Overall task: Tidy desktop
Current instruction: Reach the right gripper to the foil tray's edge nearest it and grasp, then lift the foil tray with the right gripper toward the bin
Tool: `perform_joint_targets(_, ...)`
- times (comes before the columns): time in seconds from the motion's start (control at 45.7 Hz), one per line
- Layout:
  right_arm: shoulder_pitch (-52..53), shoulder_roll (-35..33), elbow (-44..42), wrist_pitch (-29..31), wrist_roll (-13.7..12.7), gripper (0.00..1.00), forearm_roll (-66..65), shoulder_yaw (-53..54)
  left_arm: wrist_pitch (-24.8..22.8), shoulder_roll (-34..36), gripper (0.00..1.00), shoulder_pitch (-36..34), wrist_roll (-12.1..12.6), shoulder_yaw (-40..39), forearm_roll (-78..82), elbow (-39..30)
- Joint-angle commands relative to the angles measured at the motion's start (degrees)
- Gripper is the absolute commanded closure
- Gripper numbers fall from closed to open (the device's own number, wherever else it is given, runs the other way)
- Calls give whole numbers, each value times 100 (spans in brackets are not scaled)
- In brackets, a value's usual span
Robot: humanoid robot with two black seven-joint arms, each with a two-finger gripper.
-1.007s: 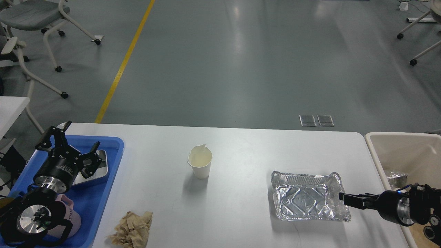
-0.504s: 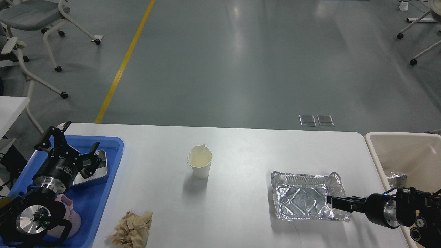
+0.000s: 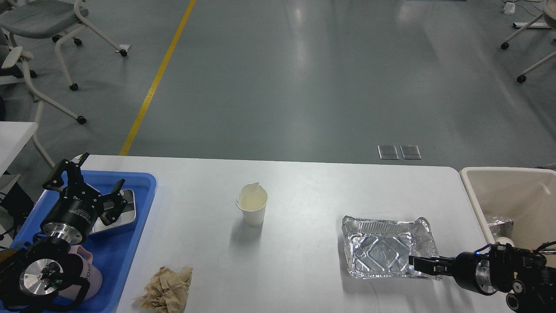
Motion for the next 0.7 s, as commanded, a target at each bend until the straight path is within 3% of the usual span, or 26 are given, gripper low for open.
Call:
perform_joint_targets(0.0, 8, 20, -77, -80, -9, 41, -59, 7, -8, 14, 4, 20, 0, 0, -1, 0)
perform_joint_targets(0.066, -1, 20, -77, -81, -70, 56, -42, -2, -17, 6, 4, 29, -9, 0, -1, 0)
perform_joint_targets(0.131, -10, 20, -112, -19, -79, 90, 11, -11, -17, 6, 4, 29, -9, 0, -1, 0)
perform_joint_targets(0.372, -10, 11, -147, -10, -35, 100, 73, -99, -17, 6, 4, 29, -9, 0, -1, 0)
perform_joint_targets(0.679, 8, 11, -86, 77, 35, 100, 125, -116, -25, 32, 4, 38, -9, 0, -1, 0)
